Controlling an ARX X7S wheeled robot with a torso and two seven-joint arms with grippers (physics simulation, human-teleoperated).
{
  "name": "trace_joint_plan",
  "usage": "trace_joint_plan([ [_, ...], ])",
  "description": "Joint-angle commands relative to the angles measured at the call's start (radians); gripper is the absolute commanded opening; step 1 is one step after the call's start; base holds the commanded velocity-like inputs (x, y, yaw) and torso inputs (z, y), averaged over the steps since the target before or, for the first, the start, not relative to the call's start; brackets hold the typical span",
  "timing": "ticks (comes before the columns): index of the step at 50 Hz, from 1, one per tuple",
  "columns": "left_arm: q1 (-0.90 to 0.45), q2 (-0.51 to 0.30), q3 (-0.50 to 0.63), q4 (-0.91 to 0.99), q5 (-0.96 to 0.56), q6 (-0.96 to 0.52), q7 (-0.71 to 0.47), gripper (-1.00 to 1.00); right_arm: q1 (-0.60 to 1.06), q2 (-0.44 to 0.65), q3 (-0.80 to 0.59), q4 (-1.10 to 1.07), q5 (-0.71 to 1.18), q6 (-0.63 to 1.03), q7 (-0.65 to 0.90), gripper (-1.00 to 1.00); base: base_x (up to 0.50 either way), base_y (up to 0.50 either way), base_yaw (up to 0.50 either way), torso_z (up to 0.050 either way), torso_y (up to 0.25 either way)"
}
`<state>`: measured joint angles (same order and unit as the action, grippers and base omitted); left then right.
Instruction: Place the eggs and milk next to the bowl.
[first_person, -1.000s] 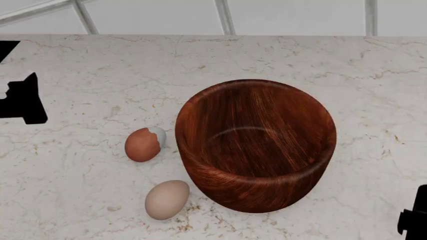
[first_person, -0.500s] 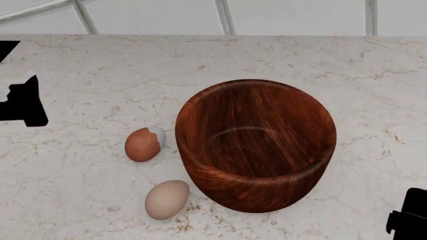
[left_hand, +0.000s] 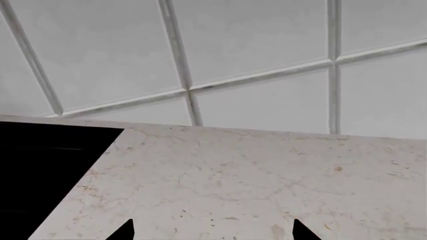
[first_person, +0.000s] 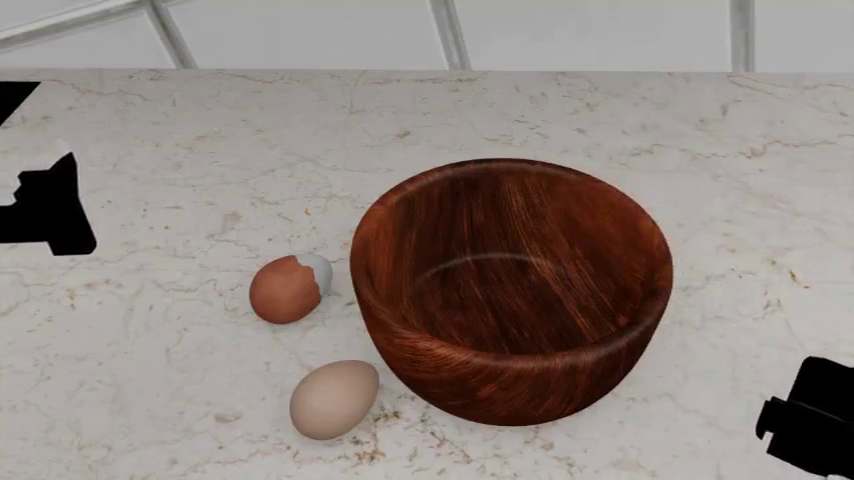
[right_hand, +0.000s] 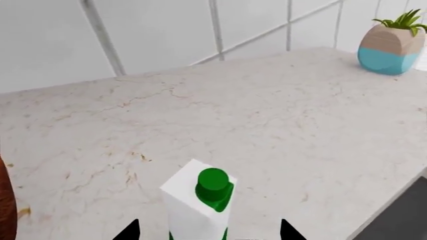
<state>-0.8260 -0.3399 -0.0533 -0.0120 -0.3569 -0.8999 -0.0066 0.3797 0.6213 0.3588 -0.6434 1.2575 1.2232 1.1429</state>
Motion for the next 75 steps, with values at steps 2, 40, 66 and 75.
trace_joint_plan([
  [2, 0.005, -0.002, 0.001, -0.012, 0.014, 0.028, 0.0, 1.0, 0.01, -0.04, -0.045, 0.023, -0.071, -0.036, -0.001, 1.0, 0.0, 0.0, 0.0, 0.0, 0.0],
  [40, 0.014, -0.014, 0.002, -0.013, 0.007, 0.036, -0.006, 1.0, 0.038, -0.094, -0.174, 0.166, -0.282, -0.171, -0.053, 1.0, 0.0, 0.0, 0.0, 0.0, 0.0],
  [66, 0.017, -0.022, 0.006, -0.021, 0.004, 0.044, -0.009, 1.0, 0.095, -0.113, -0.237, 0.262, -0.343, -0.222, -0.095, 1.0, 0.0, 0.0, 0.0, 0.0, 0.0],
  [75, 0.02, -0.026, 0.003, -0.025, 0.001, 0.048, -0.008, 1.0, 0.108, -0.115, -0.251, 0.301, -0.363, -0.242, -0.111, 1.0, 0.0, 0.0, 0.0, 0.0, 0.0],
])
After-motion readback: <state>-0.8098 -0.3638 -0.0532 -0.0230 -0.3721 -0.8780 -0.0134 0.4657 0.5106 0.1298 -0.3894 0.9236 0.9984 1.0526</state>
